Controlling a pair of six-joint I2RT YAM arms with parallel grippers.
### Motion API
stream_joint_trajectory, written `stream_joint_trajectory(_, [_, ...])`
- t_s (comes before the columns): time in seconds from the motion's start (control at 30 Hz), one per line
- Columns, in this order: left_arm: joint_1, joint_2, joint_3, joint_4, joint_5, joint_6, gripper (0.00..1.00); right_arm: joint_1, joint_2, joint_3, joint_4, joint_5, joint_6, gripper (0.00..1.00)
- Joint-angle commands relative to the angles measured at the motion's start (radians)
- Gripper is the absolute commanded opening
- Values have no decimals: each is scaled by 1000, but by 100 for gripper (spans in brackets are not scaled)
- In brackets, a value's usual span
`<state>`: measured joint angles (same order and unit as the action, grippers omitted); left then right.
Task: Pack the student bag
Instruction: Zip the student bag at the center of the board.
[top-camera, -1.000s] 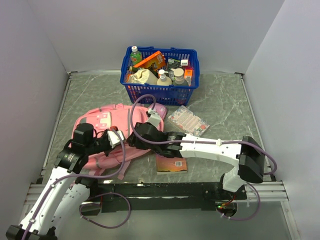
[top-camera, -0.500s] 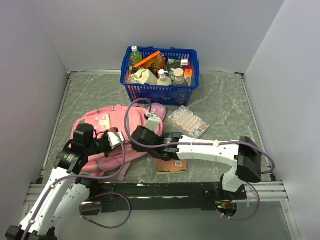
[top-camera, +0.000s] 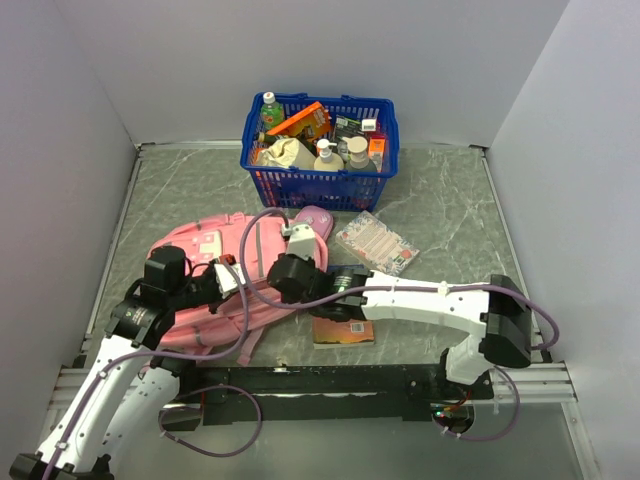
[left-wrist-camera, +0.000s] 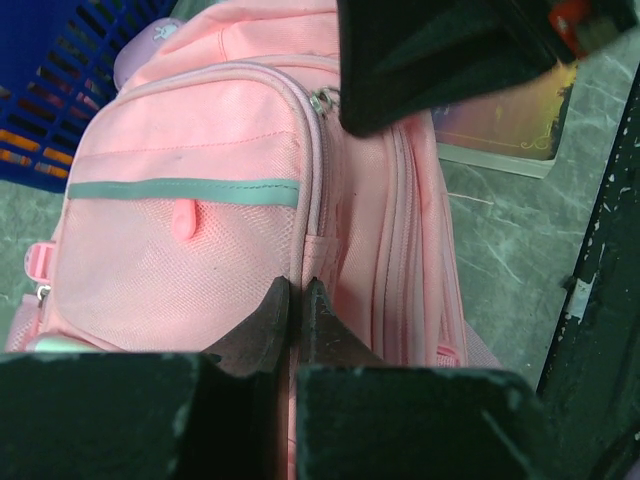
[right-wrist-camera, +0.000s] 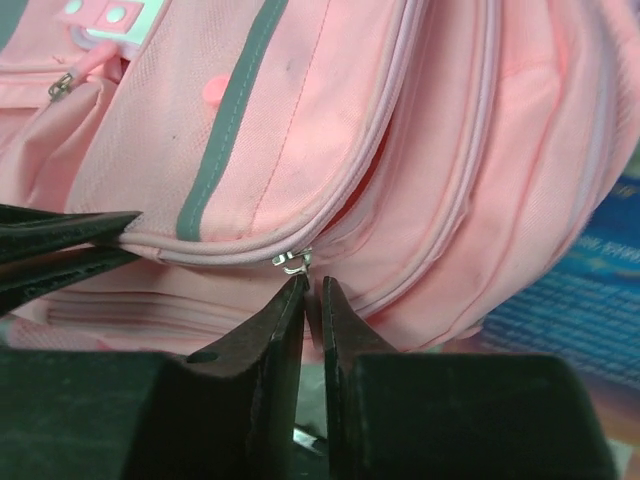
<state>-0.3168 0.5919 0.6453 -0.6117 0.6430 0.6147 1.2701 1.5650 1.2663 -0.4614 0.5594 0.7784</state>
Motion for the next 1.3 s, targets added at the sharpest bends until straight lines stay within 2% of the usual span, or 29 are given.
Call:
stream_joint_trajectory(0.0, [-4, -20, 68, 21, 92, 42, 1, -93, -92, -33, -20, -63, -223, 13])
stream_joint_trajectory(0.13, [-4, 2, 80, -43, 118, 101, 1, -141, -109, -24, -40, -122, -315, 8])
stream_joint_trajectory(0.2, [-4, 5, 80, -81, 127, 183, 1, -158, -102, -9, -63, -128, -340, 7])
stream_joint_trajectory(0.27, [-4, 0, 76, -155, 147, 294, 1, -186, -85, 21, -92, -118, -347, 6])
stream_joint_trajectory(0.43, [-4, -41, 68, -195, 146, 376, 1, -236, -50, 63, -97, -61, -357, 6])
stream_joint_trajectory(0.6, [-4, -32, 109, -197, 46, 388, 1, -288, -92, 58, -85, 45, -314, 2])
stream_joint_trajectory(0.77, [-4, -52, 123, -125, -118, 358, 1, -288, -290, -97, 18, 37, -323, 0])
stream_joint_trajectory(0.83, [-4, -66, 99, -70, -222, 350, 1, -275, -354, -154, 24, 4, -295, 0])
stream_joint_trajectory(0.93, [-2, -86, 65, -54, -296, 371, 1, -235, -401, -221, 49, -33, -283, 0])
stream_joint_trajectory(1.07, [-2, -130, -22, 19, -387, 381, 1, -147, -384, -240, 84, -87, -287, 0])
stream_joint_trajectory(1.17, [-2, -101, -56, 98, -480, 313, 1, -55, -335, -225, 90, -111, -286, 0])
stream_joint_trajectory(1.27, [5, -11, -10, 113, -516, 205, 5, 9, -270, -206, 93, -141, -249, 0])
